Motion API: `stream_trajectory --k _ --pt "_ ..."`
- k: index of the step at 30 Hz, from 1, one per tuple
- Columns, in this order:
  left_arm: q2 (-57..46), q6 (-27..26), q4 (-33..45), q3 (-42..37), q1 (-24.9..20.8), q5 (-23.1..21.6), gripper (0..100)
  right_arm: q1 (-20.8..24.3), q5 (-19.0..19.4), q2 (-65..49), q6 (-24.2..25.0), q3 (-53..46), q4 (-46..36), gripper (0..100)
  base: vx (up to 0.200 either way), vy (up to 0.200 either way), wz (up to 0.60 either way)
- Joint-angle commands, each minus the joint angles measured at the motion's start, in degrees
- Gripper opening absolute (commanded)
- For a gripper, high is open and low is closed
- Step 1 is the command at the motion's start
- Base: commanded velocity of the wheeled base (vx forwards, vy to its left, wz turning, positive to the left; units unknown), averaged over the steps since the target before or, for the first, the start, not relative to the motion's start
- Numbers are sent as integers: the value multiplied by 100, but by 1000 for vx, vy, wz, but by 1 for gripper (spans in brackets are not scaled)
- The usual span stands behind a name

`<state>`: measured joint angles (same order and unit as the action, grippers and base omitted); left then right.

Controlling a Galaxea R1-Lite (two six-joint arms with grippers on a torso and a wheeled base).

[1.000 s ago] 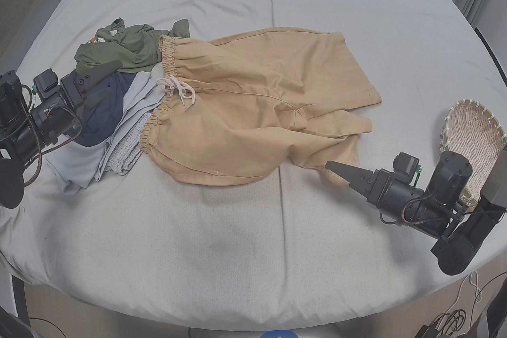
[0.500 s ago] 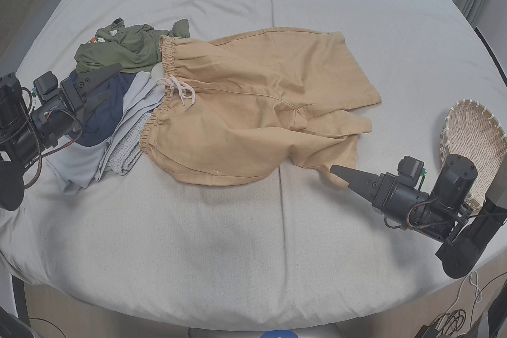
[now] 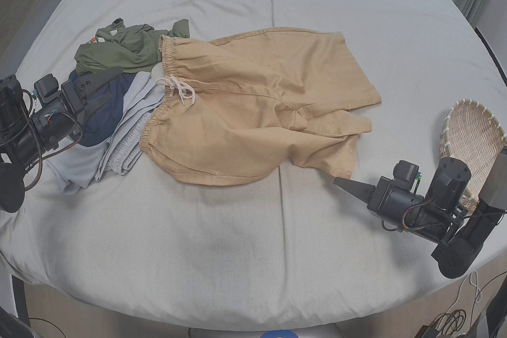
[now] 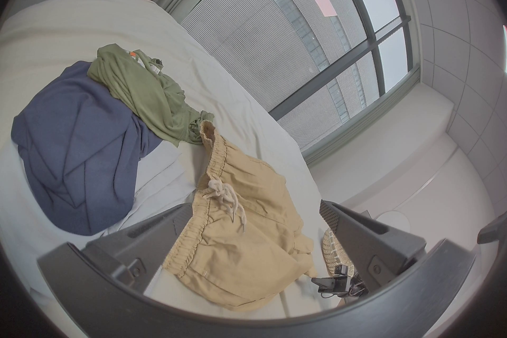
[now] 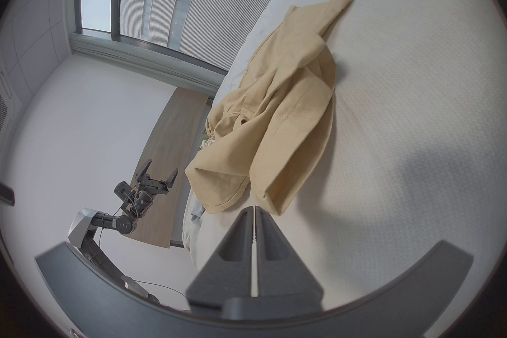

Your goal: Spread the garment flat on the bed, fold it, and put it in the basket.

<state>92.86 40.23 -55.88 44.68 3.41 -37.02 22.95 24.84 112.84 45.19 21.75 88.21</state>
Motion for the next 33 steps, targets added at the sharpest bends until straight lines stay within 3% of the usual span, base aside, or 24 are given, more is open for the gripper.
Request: stream_trajectory --k 1,13,14,33 --pt "22 -6 -2 -196 -7 2 100 -2 3 2 -1 -39 3 0 0 0 0" --pt "84 2 -2 -548 -43 -33 100 7 -15 28 -19 -136 3 0 0 0 0" --pt "75 2 -2 -548 -51 -33 100 16 -15 28 -37 -145 3 100 0 0 0" --pt "66 -6 -2 -548 -51 11 100 -151 -24 309 -63 66 12 100 0 0 0"
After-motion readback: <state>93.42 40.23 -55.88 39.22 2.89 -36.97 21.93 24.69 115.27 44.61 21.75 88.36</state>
